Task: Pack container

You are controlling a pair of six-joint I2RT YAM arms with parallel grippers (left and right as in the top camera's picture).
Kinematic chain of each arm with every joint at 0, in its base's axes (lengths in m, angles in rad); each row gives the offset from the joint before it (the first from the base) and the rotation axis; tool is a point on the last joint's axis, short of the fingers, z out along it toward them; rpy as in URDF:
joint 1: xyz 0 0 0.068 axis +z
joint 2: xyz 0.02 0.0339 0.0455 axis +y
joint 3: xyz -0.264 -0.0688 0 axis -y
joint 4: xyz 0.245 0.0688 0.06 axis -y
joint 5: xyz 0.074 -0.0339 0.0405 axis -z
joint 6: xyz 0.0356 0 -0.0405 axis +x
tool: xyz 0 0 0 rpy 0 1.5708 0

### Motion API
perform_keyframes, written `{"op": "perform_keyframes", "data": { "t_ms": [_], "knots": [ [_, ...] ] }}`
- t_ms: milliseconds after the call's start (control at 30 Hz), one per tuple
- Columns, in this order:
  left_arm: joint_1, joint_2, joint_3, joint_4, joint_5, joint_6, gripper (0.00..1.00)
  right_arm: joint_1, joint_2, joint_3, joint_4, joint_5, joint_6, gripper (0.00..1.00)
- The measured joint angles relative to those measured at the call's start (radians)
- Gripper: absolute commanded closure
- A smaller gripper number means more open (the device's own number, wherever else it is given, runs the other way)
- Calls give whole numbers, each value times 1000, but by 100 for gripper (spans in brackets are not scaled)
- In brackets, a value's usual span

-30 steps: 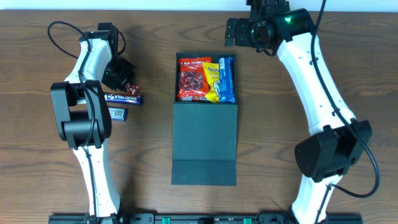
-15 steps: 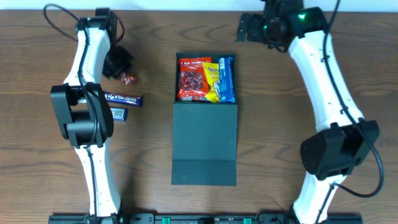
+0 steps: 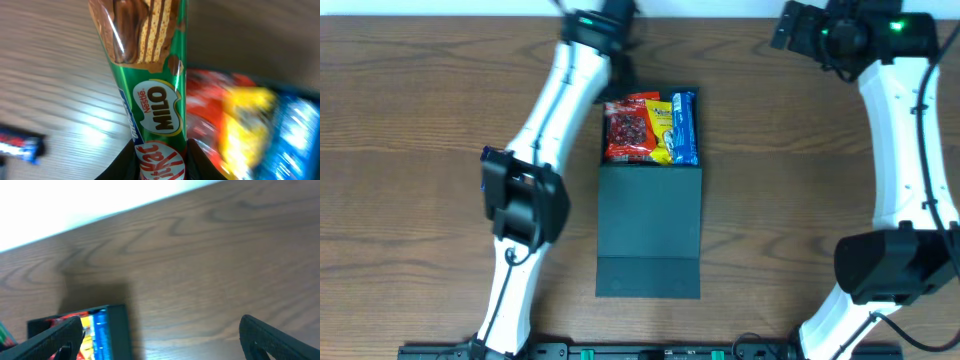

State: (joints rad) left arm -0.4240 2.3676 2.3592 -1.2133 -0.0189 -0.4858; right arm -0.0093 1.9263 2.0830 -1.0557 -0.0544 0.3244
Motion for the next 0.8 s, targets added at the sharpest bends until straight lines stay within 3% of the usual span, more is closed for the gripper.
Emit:
{"op": "perform_keyframes", "data": {
  "t_ms": [367, 800],
  "knots": [
    [-207, 0, 0, -28, 31, 42, 80, -109, 0, -1, -34, 0, -31, 1],
    [-207, 85, 0, -62, 42, 8, 75, -138, 0, -1, -47, 1, -95, 1]
  ]
}}
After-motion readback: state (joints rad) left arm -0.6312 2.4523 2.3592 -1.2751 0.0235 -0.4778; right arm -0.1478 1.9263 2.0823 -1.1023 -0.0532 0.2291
